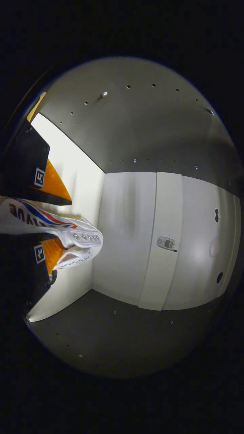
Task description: Open the shoe cabinet door, grab the shoes and put them into the shoe cabinet, then close the shoe cabinet door.
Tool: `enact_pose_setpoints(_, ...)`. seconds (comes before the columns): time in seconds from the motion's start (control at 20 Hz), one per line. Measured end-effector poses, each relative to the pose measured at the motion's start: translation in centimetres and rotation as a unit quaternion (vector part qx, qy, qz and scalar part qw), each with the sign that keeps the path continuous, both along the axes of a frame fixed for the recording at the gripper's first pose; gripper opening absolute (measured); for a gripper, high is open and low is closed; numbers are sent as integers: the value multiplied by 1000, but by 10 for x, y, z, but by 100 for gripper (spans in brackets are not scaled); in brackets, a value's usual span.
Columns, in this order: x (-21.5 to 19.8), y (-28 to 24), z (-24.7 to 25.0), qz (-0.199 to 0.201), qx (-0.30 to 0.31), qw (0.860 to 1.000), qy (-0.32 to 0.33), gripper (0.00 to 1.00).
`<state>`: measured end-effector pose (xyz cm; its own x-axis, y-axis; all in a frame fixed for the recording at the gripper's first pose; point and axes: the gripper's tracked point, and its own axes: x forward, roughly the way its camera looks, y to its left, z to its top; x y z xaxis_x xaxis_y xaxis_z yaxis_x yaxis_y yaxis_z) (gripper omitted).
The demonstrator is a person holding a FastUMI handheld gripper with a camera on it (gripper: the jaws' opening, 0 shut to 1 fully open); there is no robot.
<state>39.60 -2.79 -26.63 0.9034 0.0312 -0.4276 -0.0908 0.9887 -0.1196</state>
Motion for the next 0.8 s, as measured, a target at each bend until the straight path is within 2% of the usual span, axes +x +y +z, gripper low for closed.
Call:
enact_pose_setpoints(0.1, -5, 3, 0, -3, 8, 1000, 5, 58)
enact_pose_setpoints(0.15, -8, 1, 2, -8, 10, 1000, 7, 69)
enact_pose_setpoints(0.25, -15, 6, 13, -9, 19, 1000, -6, 78)
enact_pose_setpoints(0.4, -25, 4, 24, -17, 12, 1000, -16, 82)
enact_pose_setpoints(0.45, -30, 3, 25, -21, 13, 1000, -12, 89)
enact_pose_setpoints(0.55, -37, -3, 33, -33, 17, 999, -20, 95)
enact_pose_setpoints(0.8, -65, -15, 55, -63, 41, 997, -34, 98)
